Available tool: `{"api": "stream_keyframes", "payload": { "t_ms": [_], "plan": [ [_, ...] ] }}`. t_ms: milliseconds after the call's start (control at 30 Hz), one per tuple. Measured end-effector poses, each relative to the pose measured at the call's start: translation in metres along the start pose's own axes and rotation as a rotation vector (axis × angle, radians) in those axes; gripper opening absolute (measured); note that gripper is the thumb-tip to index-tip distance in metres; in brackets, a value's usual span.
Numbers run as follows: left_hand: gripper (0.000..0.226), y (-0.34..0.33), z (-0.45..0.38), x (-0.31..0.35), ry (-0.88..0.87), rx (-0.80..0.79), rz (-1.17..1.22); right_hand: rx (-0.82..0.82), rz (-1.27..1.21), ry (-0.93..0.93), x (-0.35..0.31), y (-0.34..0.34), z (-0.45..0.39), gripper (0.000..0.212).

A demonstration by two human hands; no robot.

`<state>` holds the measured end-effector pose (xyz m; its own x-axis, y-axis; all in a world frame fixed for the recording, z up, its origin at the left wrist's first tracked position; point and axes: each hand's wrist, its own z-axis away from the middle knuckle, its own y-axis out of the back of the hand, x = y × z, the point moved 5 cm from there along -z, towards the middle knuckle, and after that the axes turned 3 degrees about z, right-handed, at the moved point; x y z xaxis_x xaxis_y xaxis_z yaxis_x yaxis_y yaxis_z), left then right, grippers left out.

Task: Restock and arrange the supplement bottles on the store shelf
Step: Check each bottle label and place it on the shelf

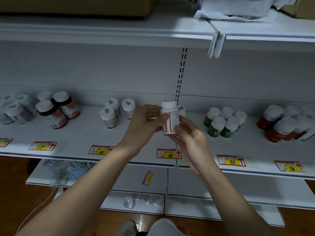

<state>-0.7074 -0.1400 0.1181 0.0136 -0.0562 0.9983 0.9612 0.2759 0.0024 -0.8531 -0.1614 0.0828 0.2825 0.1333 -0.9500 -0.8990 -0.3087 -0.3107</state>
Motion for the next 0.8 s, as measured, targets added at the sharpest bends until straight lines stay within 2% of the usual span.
{"api": "stream_keyframes", "payload": {
  "t_ms": [233,367,433,500,600,733,800],
  "plan": [
    [0.034,-0.0036,0.0025,0.0051,-0.003,-0.029,-0.021,0.084,0.246,0.127,-0.0102,0.0042,0.0008,0.036],
    [0.036,-0.0023,-0.0002,0.0061,-0.019,-0.035,-0.062,0.086,0.25,0.126,-0.0095,0.0024,0.0001,0.042],
    [0.036,-0.0013,-0.0018,0.0052,-0.008,-0.037,-0.039,0.075,0.243,0.117,-0.0097,0.0009,-0.0002,0.038],
    [0.036,-0.0001,-0.0029,0.0037,0.009,-0.03,0.005,0.014,0.12,0.063,-0.0076,-0.0003,-0.0013,0.027],
    [0.033,0.0027,-0.0028,0.0022,0.029,-0.008,0.085,-0.072,-0.028,-0.043,-0.0029,-0.0019,-0.0014,0.028],
    [0.025,0.0017,-0.0009,0.0042,0.03,-0.04,0.122,-0.003,-0.004,-0.004,-0.002,0.0,-0.0023,0.025],
    [0.022,-0.0003,0.0005,0.0055,0.033,-0.055,0.104,0.064,0.105,0.048,-0.0028,0.0024,-0.0028,0.026]
  ]
}}
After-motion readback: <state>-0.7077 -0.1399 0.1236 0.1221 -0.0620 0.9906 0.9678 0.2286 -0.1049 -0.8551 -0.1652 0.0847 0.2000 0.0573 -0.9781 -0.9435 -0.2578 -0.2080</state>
